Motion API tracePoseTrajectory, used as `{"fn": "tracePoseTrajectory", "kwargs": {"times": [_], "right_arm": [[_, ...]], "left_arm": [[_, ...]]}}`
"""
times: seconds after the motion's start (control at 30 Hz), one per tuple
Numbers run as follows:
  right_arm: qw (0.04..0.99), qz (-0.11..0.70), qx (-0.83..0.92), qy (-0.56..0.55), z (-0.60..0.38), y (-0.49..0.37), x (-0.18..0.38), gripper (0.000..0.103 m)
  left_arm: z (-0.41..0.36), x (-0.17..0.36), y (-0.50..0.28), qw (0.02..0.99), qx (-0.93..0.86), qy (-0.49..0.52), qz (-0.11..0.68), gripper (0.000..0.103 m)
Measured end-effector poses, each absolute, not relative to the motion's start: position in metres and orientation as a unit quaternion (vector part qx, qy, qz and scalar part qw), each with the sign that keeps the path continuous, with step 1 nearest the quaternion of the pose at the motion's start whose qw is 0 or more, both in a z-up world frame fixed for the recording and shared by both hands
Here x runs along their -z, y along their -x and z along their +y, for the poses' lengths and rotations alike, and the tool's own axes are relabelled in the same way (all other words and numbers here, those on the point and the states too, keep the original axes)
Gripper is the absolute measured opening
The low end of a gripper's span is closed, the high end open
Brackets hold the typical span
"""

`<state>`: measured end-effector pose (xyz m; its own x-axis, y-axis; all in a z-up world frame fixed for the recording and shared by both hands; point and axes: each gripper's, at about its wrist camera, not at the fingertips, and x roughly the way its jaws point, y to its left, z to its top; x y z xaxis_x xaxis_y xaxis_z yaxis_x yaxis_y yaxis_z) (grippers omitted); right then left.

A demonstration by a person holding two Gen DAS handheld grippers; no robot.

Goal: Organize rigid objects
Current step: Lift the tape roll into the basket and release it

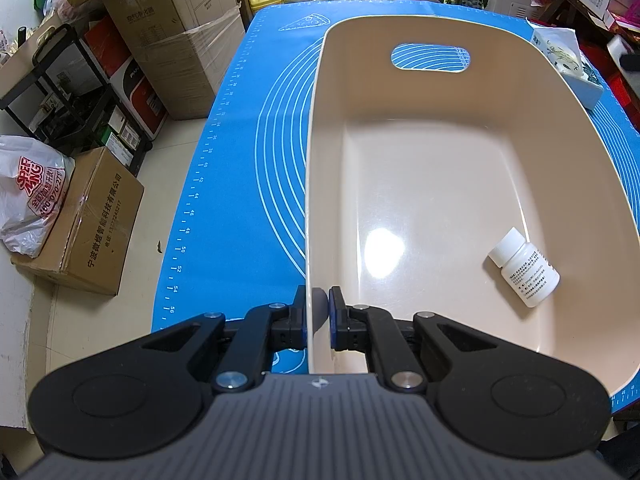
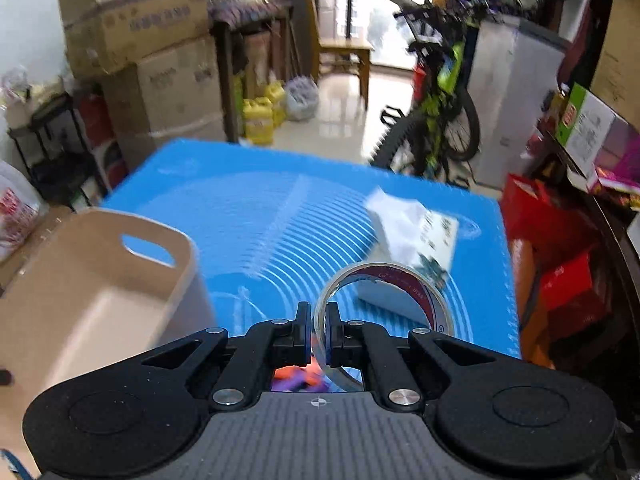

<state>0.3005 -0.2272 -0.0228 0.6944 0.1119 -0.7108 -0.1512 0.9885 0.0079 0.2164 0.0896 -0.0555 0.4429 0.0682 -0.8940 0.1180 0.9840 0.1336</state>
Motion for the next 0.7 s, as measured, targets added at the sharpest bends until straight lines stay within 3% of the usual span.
{"fn": "tracePoseTrajectory", "kwargs": {"times": [0.33, 0.7], "right_arm": [[0.925, 0.318, -0.205, 0.012, -0.152, -0.266, -0.021, 0.017], [0.877, 0.395, -0.275, 0.016, -0.067, -0.262, 0.027, 0.017]], "left_arm": [[0.088, 0.055, -0.216, 0.844, 0.017, -0.091, 0.528, 0.011], [0.09, 0.055, -0.216, 0.845, 0.022, -0.091, 0.526, 0.01]]}}
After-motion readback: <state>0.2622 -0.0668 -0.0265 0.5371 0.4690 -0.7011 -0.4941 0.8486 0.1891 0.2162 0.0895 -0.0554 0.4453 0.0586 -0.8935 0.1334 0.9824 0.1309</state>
